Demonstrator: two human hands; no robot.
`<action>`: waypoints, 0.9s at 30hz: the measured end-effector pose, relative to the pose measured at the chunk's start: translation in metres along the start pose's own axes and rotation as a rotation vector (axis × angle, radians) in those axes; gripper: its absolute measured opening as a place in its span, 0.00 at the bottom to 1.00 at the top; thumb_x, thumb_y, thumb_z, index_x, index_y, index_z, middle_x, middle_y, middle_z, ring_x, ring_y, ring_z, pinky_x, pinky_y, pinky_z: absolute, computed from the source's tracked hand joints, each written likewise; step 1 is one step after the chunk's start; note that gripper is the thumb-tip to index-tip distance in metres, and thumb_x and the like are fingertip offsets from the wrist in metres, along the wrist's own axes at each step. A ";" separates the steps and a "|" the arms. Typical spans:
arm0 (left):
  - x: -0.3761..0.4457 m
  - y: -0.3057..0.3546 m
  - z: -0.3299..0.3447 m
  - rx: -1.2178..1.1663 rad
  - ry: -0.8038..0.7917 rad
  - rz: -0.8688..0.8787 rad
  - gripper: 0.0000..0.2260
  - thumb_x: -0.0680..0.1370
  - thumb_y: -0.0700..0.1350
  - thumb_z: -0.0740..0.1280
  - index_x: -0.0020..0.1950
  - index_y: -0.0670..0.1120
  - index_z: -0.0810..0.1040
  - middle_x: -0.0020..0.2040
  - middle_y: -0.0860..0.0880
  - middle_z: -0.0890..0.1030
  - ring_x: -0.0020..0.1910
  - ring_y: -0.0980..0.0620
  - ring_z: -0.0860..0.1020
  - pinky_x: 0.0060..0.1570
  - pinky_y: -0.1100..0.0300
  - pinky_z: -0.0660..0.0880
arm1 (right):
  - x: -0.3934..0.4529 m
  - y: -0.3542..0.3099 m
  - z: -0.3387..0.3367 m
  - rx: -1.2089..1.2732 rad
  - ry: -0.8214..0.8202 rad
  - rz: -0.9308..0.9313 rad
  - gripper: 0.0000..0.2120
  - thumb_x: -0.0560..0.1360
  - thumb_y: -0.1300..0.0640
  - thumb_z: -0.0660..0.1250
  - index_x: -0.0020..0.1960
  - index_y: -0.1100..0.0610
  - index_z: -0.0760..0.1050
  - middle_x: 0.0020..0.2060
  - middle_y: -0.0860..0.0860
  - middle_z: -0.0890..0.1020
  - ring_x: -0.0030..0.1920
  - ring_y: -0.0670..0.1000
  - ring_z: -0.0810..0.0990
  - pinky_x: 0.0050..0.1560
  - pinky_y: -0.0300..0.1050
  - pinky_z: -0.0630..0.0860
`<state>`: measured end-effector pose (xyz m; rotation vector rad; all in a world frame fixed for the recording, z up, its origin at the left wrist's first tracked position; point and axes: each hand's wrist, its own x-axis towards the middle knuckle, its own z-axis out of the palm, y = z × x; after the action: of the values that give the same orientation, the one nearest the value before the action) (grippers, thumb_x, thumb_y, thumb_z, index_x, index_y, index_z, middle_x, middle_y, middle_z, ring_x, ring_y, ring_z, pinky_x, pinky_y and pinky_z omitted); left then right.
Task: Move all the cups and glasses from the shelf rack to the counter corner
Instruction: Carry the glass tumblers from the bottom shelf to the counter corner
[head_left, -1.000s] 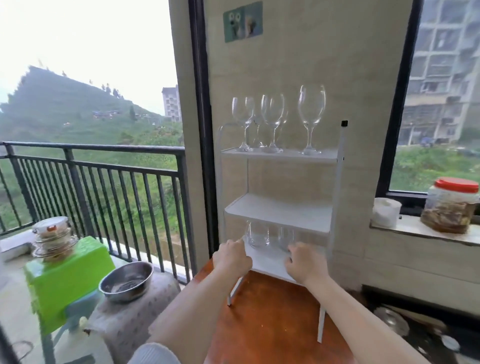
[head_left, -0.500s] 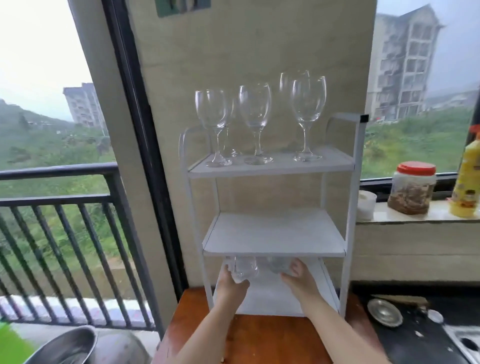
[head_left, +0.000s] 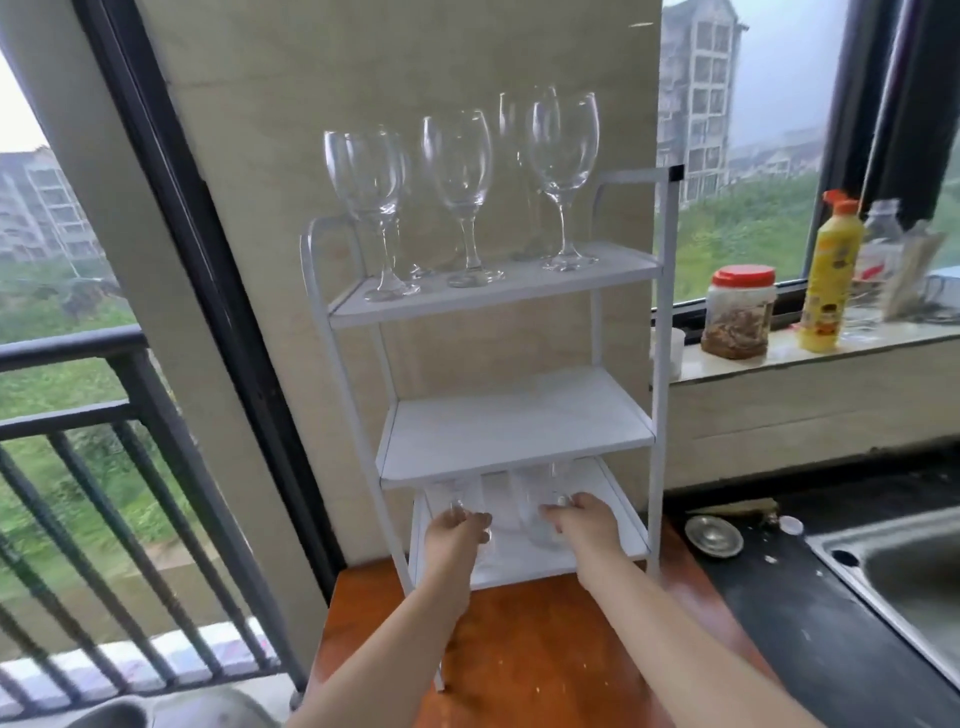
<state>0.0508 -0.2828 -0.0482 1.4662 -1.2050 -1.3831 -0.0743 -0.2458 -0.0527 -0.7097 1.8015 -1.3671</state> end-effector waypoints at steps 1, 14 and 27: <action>-0.005 -0.003 0.002 -0.017 0.035 0.009 0.12 0.75 0.38 0.65 0.32 0.45 0.68 0.30 0.47 0.70 0.31 0.52 0.68 0.37 0.59 0.67 | -0.005 0.004 -0.005 0.039 0.007 0.008 0.09 0.72 0.64 0.65 0.50 0.69 0.74 0.43 0.61 0.74 0.41 0.56 0.75 0.42 0.44 0.71; -0.111 -0.032 0.068 0.017 0.150 0.146 0.14 0.72 0.35 0.62 0.28 0.43 0.64 0.27 0.47 0.64 0.29 0.51 0.63 0.29 0.59 0.60 | -0.117 0.046 -0.173 0.204 -0.140 0.079 0.14 0.70 0.67 0.69 0.30 0.56 0.70 0.11 0.44 0.70 0.25 0.46 0.72 0.31 0.39 0.69; -0.368 -0.045 0.299 -0.016 -0.359 0.336 0.17 0.69 0.40 0.64 0.25 0.45 0.59 0.27 0.47 0.60 0.29 0.52 0.58 0.29 0.58 0.53 | -0.272 0.079 -0.481 0.274 0.381 0.041 0.15 0.71 0.64 0.68 0.30 0.55 0.67 0.26 0.51 0.67 0.29 0.47 0.65 0.44 0.46 0.66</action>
<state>-0.2254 0.1042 -0.0294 0.9679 -1.5772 -1.4489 -0.3182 0.2532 0.0050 -0.2773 1.8460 -1.7684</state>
